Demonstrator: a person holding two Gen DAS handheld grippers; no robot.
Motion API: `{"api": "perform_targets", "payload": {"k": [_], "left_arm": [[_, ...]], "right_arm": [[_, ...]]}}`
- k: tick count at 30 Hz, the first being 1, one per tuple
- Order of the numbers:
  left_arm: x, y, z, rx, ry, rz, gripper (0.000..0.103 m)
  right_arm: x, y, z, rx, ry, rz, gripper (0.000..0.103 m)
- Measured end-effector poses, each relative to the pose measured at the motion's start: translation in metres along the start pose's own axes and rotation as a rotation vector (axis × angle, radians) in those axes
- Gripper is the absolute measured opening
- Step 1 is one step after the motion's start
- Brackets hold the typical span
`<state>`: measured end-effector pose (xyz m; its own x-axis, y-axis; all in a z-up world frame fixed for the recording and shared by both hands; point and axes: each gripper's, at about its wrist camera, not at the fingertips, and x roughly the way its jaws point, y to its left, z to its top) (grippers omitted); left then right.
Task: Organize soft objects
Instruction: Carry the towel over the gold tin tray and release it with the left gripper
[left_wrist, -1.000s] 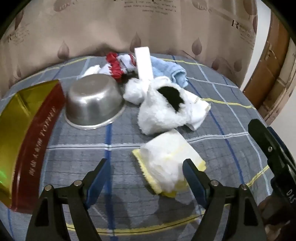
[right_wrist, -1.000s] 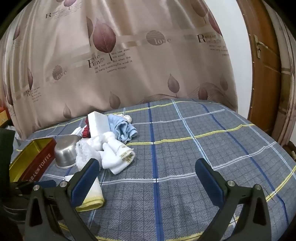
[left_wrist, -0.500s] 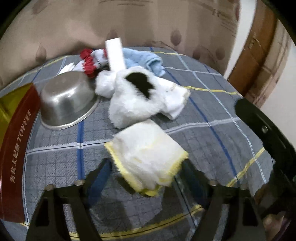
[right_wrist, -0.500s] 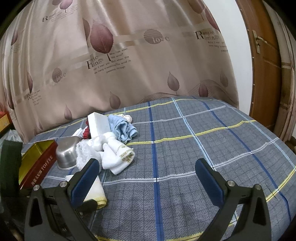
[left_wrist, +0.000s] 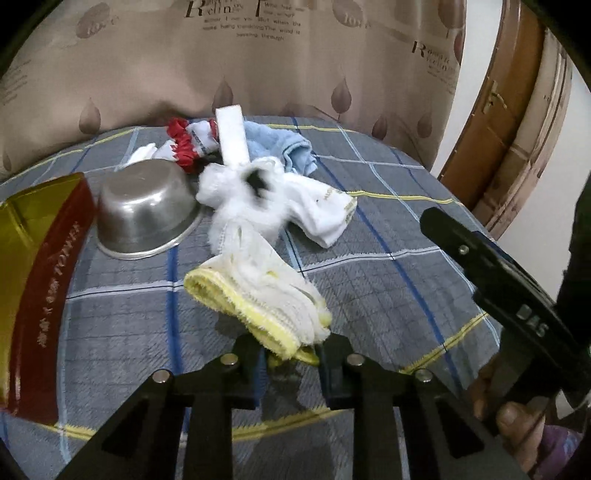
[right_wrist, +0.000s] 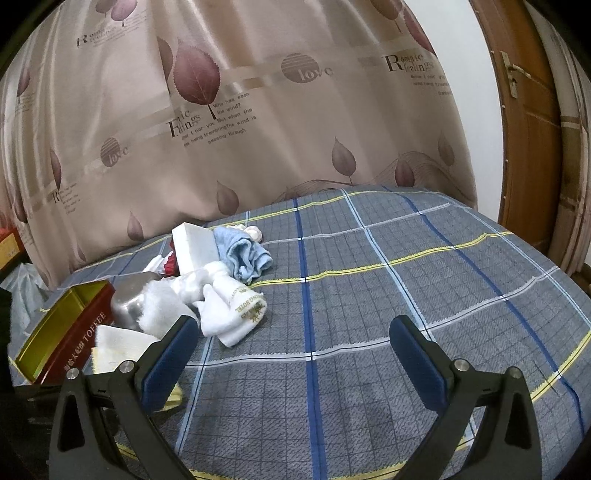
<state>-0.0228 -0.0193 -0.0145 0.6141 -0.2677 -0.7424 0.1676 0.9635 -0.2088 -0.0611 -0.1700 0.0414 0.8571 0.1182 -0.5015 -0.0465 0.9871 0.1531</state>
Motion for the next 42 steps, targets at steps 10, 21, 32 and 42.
{"api": "perform_targets", "payload": {"k": [10,21,32,42], "left_arm": [[-0.038,0.007,0.002,-0.022,-0.033,0.065,0.022],[-0.080,0.052,0.028,-0.038,-0.098,0.210,0.022],[-0.081,0.139,0.057,-0.082,-0.058,0.364,0.022],[-0.048,0.212,0.071,-0.104,0.026,0.444,0.023]], "right_arm": [[0.000,0.002,-0.001,0.003,0.006,0.002,0.103],[0.007,0.001,-0.002,-0.010,0.027,-0.020,0.103],[0.014,0.010,-0.002,-0.043,0.064,-0.056,0.103],[0.021,0.019,-0.003,-0.083,0.093,-0.079,0.103]]}}
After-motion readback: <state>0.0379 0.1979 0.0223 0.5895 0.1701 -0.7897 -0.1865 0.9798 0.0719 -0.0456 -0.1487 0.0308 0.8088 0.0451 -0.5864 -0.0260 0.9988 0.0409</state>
